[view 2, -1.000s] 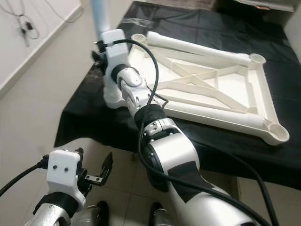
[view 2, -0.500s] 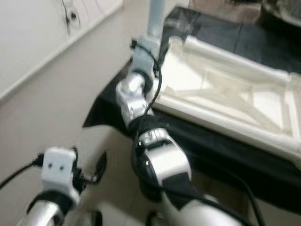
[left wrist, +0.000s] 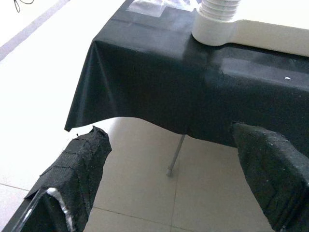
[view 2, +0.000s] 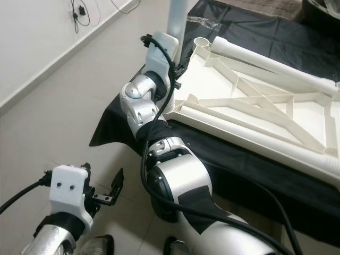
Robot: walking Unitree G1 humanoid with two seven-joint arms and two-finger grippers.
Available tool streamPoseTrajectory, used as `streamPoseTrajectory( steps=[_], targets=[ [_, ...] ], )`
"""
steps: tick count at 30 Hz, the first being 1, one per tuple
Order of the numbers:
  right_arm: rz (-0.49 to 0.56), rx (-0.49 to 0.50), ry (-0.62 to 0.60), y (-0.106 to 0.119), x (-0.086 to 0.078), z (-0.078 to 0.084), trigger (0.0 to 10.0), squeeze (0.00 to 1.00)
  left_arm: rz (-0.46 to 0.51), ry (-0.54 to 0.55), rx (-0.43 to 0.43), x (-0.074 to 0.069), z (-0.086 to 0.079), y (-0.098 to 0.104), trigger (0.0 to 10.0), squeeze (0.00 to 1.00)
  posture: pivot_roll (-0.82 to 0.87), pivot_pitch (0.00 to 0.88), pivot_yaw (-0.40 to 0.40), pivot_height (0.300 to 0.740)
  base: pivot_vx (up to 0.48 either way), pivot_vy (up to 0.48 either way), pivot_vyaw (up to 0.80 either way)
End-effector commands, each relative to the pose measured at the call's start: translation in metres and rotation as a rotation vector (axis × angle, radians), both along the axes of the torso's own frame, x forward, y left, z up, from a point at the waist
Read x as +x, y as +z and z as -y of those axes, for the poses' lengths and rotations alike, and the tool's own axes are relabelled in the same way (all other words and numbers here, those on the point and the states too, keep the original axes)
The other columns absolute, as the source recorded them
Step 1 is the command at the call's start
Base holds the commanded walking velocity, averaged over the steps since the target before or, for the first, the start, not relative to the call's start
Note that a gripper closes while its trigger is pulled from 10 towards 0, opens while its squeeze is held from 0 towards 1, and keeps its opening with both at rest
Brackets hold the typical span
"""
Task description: Building children table
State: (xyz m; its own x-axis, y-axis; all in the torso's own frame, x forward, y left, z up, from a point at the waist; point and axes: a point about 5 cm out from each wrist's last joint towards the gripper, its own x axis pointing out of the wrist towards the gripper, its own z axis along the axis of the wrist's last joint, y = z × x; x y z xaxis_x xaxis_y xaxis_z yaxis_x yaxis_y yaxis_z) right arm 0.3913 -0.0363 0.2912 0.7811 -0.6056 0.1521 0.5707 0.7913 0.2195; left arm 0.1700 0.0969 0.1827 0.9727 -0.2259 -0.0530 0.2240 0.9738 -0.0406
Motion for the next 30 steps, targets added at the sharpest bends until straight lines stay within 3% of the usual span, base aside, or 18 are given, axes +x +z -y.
streamPoseTrajectory(
  steps=[1,2,23,24,25,26,30],
  targets=[
    [-0.277,0.107,-0.037,-0.063,0.0,0.012,10.0,0.0,-0.03,-0.01,0.011,-0.001,0.001,-0.006,10.0,0.0,0.22,0.282,-0.036,0.74,0.0,0.0,0.0],
    [-0.272,0.117,-0.022,-0.064,0.0,0.01,10.0,1.0,-0.031,-0.01,0.011,-0.001,0.001,-0.006,10.0,0.0,0.21,0.275,-0.033,0.74,0.0,0.0,0.0],
    [-0.206,0.101,0.06,-0.061,-0.002,-0.001,10.0,1.0,-0.039,-0.015,0.016,0.0,0.0,-0.011,10.0,0.0,0.2,0.235,-0.023,0.74,0.0,0.0,0.0],
    [-0.204,0.104,0.071,-0.063,-0.002,-0.001,10.0,0.53,-0.038,-0.017,0.019,0.0,0.0,-0.011,10.0,0.0,0.2,0.224,-0.022,0.74,0.0,0.0,0.0],
    [-0.202,0.107,0.078,-0.065,-0.002,-0.002,10.0,0.53,-0.037,-0.019,0.022,0.0,0.0,-0.011,10.0,0.0,0.2,0.224,-0.022,0.74,0.0,0.0,0.0],
    [-0.194,0.114,0.11,-0.067,-0.003,-0.004,10.0,0.0,-0.036,-0.021,0.025,0.001,0.0,-0.012,10.0,0.0,0.19,0.217,-0.021,0.74,0.0,0.0,0.0],
    [-0.172,0.094,0.198,-0.07,-0.004,-0.011,10.0,0.0,-0.034,-0.022,0.029,0.004,-0.002,-0.013,10.0,0.0,0.19,0.214,-0.019,0.74,0.0,0.0,0.0]
  ],
)
